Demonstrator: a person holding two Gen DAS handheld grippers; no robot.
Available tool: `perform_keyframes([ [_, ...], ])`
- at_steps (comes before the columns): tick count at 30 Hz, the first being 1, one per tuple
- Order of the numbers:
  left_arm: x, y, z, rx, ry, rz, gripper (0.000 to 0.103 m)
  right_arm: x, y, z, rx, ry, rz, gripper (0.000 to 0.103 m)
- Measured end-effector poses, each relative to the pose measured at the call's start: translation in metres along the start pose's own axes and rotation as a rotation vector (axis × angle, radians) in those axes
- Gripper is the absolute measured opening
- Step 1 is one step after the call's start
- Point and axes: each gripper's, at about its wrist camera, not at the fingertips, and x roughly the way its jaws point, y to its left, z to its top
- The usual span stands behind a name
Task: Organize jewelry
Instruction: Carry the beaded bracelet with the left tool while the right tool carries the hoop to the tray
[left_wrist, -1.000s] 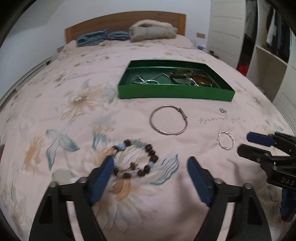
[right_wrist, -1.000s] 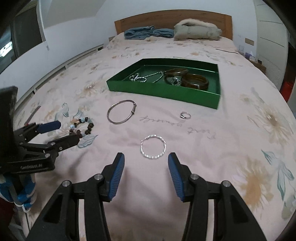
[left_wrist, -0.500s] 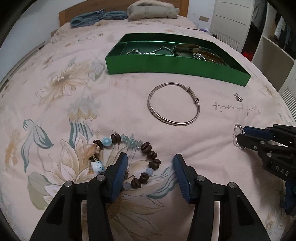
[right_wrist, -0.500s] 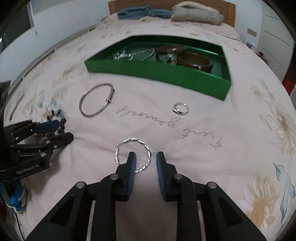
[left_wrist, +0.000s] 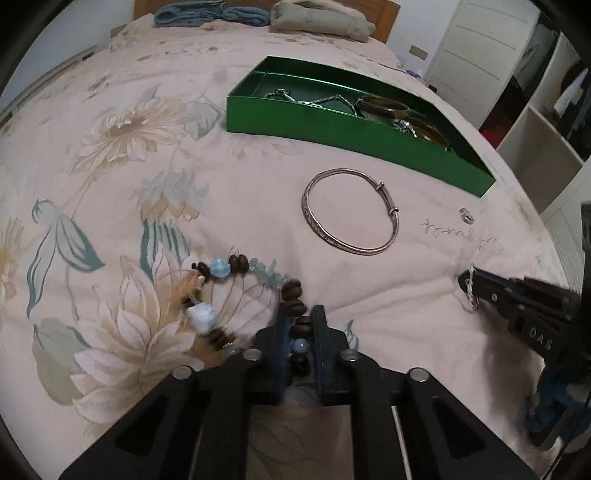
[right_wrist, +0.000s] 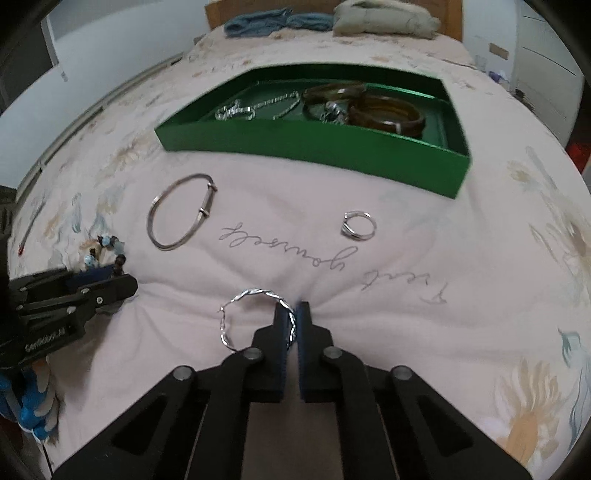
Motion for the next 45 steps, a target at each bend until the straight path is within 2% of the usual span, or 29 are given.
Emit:
perform_keyframes([
  [8,-0.048,-0.011,-0.013,0.003,-0.083,-0.013,0.010,-0.064,0.003,-0.021,0.031,-0.112,-0.023,0.004],
  [15,-0.120,-0.022,-0.004,0.025,-0.207,-0.045,0.010,-0.133,0.010,-0.026,0.022,-0.210,-0.056,0.004],
  [22,-0.204,-0.040,0.046,0.079,-0.358,-0.046,0.010,-0.220,0.020,0.001,-0.020,-0.340,-0.125,0.004],
  [25,-0.240,-0.048,0.071,0.095,-0.417,-0.049,0.010,-0.262,0.022,0.023,-0.033,-0.410,-0.161,0.004],
  [30,-0.273,-0.062,0.116,0.112,-0.462,-0.040,0.010,-0.314,0.024,0.070,-0.051,-0.497,-0.206,0.004],
  [34,-0.273,-0.073,0.151,0.139,-0.471,0.006,0.010,-0.327,0.028,0.111,-0.084,-0.516,-0.256,0.004],
  [38,-0.247,-0.080,0.190,0.146,-0.467,0.038,0.010,-0.322,0.016,0.158,-0.048,-0.550,-0.249,0.004],
  [40,-0.222,-0.079,0.204,0.138,-0.440,0.045,0.010,-0.301,0.005,0.175,-0.021,-0.550,-0.241,0.004],
  [42,-0.180,-0.075,0.219,0.126,-0.393,0.062,0.010,-0.272,-0.008,0.185,0.000,-0.530,-0.220,0.004],
  [45,-0.114,-0.067,0.233,0.118,-0.311,0.087,0.010,-0.205,-0.031,0.196,0.025,-0.460,-0.194,0.004],
])
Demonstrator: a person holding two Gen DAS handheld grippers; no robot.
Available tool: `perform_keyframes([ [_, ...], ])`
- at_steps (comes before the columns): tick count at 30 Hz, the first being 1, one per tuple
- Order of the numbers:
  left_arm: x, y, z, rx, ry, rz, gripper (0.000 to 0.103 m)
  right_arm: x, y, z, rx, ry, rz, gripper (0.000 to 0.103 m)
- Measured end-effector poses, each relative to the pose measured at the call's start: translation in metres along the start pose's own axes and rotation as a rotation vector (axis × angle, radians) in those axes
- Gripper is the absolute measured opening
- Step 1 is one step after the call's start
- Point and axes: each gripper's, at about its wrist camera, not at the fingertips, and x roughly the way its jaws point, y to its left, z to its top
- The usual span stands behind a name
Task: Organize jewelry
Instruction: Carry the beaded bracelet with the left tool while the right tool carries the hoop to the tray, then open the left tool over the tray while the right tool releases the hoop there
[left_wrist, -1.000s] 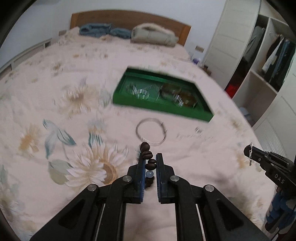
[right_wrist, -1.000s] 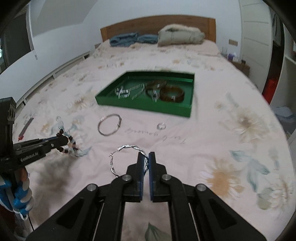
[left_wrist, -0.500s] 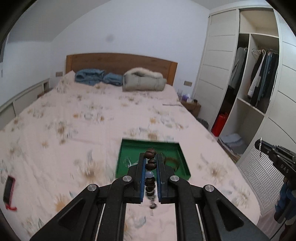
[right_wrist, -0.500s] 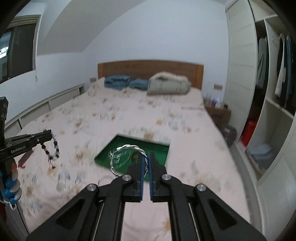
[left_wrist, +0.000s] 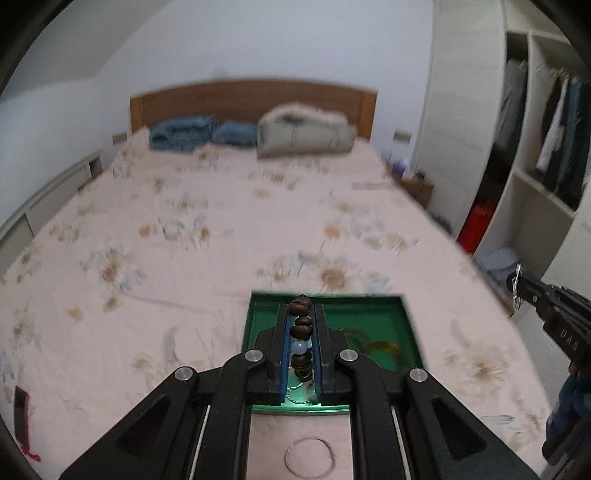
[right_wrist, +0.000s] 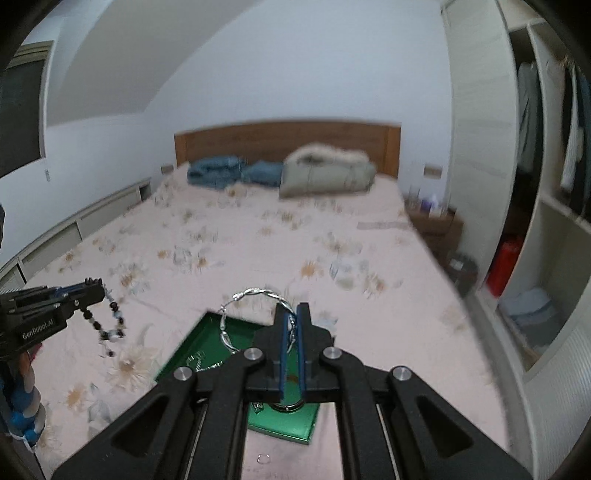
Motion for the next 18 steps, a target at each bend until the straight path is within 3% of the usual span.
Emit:
perform_keyframes([
  [9,0.172,0.004,-0.035,-0.013,0.198,0.037,0.010,0.189,-0.027,-0.080,0.068,0.254,-0.015,0.004],
  [14,0.219,0.007,-0.048,-0.013,0.245,0.042,0.010,0.252,-0.029,-0.105,0.027,0.350,-0.033,0.004],
  [18,0.237,0.011,-0.059,-0.020,0.284,0.049,0.010,0.274,-0.022,-0.114,-0.046,0.424,-0.038,0.004],
])
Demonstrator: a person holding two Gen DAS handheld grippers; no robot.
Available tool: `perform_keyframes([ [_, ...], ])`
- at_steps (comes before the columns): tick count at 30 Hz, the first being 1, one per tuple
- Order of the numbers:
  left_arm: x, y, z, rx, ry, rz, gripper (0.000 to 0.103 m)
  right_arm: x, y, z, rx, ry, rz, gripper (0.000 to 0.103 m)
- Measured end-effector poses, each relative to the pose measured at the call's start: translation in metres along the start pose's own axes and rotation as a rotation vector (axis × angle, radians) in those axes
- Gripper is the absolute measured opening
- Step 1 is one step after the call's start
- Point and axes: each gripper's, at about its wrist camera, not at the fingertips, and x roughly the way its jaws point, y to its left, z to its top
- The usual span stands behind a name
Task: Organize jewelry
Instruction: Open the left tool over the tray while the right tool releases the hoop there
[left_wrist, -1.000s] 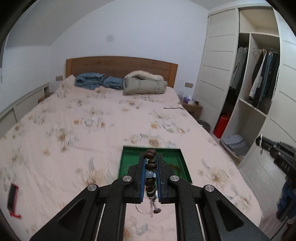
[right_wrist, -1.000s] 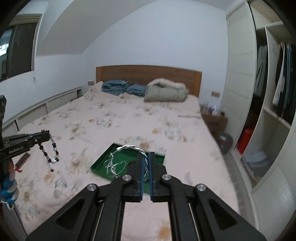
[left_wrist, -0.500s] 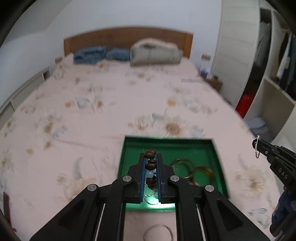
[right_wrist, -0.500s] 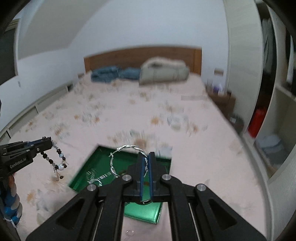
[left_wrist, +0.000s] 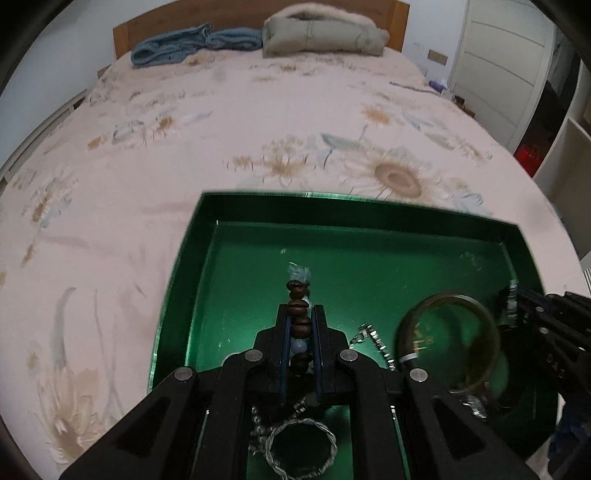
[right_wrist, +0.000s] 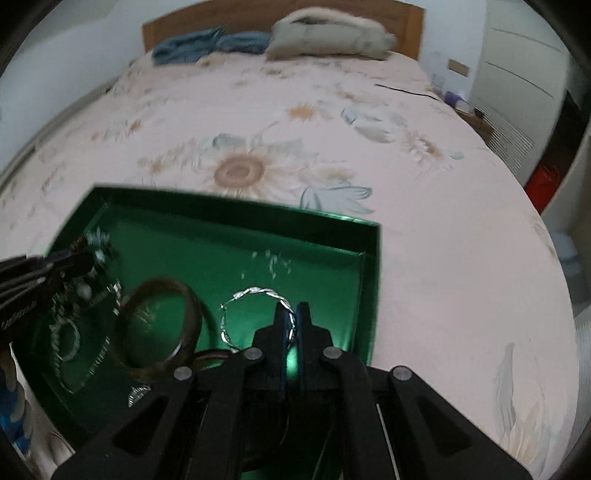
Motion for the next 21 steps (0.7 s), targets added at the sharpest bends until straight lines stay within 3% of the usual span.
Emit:
perform_keyframes([
  [6,0.000,-0.001,-0.002,0.000,0.011,0.010,0.011,0.004,0.008,0.000,-0.054,0.048,-0.032,0.005],
  [9,-0.005,0.000,-0.003,-0.001,0.012,-0.001,0.022,0.003,0.007,-0.001,-0.059,0.049,-0.031,0.006],
  [11,-0.014,0.002,-0.003,-0.012,-0.002,-0.011,0.039,-0.001,0.004,-0.001,-0.049,0.049,-0.034,0.006],
  [16,-0.051,0.002,-0.002,-0.013,-0.044,-0.021,0.051,-0.025,0.003,0.001,-0.030,0.009,-0.002,0.007],
  [21,-0.103,0.004,-0.010,-0.013,-0.102,-0.028,0.052,-0.069,0.002,-0.001,0.000,-0.043,0.011,0.008],
])
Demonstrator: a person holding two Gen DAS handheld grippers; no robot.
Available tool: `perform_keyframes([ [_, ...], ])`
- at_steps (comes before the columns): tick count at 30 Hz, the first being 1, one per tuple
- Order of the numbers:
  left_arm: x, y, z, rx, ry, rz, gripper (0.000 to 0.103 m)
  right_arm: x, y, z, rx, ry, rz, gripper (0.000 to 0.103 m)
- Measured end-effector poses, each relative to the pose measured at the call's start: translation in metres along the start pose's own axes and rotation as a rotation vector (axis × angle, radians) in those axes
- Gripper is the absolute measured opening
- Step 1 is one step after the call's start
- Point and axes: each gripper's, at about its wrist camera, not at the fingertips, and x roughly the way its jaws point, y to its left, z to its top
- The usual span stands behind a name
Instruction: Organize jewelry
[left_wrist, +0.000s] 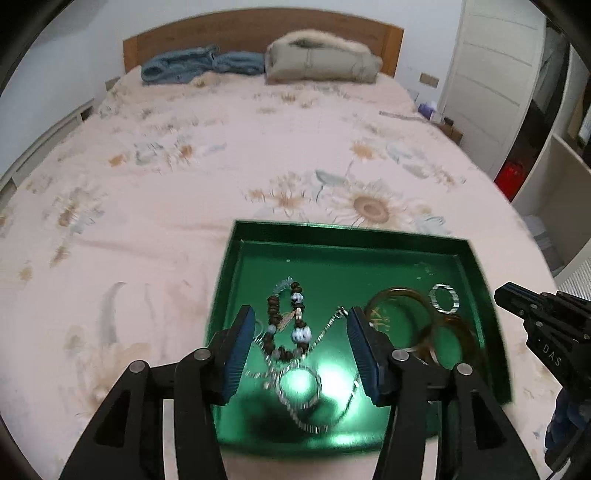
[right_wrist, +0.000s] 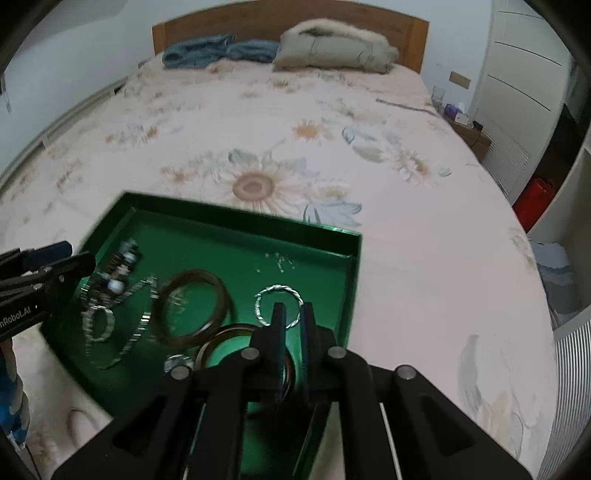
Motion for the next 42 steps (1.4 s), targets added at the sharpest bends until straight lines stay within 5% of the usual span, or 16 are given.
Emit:
perform_keyframes([
  [6,-0.090,0.003,-0.030,-0.040,-0.155,0.032,0.065,-0.081,0.008,-0.018,0.005,-0.104,0.014,0.008],
  [9,-0.136,0.003,-0.058,-0.049,-0.235,0.054,0.068,-0.129,0.015,-0.040,0.009,-0.171,0.017,0.021],
  [11,-0.164,0.002,-0.080,-0.057,-0.269,0.066,0.070,-0.161,0.019,-0.060,0.027,-0.214,0.034,0.030],
  [20,-0.252,-0.013,-0.176,-0.013,-0.344,0.136,0.073,-0.260,0.043,-0.158,0.030,-0.315,0.057,0.031],
  [29,-0.305,-0.033,-0.239,0.045,-0.409,0.188,0.085,-0.315,0.059,-0.228,0.010,-0.363,0.035,0.031],
  [42,-0.353,-0.044,-0.287,0.055,-0.491,0.188,0.097,-0.352,0.071,-0.274,-0.002,-0.396,0.025,0.031],
])
